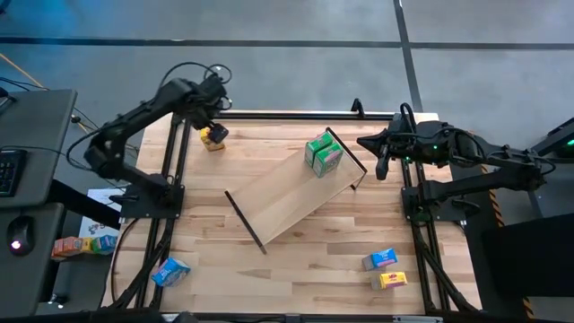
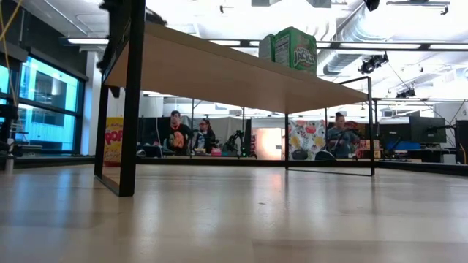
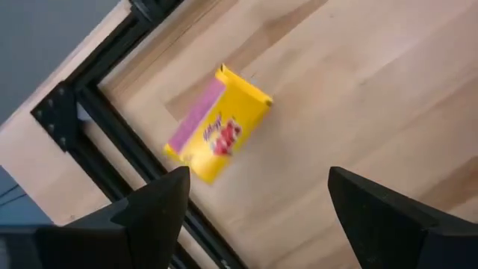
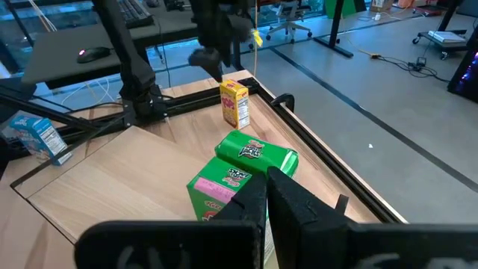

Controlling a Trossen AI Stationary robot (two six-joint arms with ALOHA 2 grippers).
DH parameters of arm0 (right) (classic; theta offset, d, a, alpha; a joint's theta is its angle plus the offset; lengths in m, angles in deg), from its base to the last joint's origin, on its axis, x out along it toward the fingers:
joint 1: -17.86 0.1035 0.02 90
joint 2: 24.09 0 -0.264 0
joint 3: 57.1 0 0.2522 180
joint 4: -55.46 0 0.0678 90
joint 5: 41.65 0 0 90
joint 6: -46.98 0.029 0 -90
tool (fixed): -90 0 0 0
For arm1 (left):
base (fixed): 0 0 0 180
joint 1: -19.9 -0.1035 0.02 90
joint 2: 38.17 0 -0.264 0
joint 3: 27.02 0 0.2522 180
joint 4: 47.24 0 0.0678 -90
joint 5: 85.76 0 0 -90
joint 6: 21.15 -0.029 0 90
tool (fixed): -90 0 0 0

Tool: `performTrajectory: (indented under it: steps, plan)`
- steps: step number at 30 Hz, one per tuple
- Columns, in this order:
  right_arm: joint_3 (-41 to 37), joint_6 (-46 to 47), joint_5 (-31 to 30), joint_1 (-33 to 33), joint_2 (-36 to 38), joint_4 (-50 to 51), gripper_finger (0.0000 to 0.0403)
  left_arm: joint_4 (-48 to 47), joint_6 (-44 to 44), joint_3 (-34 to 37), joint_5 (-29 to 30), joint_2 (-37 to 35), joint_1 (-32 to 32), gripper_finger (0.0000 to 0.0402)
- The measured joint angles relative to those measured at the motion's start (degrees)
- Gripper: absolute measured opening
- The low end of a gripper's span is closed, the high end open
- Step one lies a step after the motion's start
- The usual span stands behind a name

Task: Stack cereal on shelf
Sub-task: Put the top yellow cereal box on the shelf

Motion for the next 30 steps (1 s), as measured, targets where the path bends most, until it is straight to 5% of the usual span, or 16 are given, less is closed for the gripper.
performTrajectory:
  steps: [12,30]
  plan:
    - [0.00,0.00,0.00,0.00,0.00,0.46,0.0000,1.93,-17.46,-0.08,4.70,8.51,-0.82,0.0310]
    - [0.02,1.51,-0.01,0.00,-0.02,0.70,0.0000,2.13,-20.79,-0.08,6.58,15.86,-3.01,0.0310]
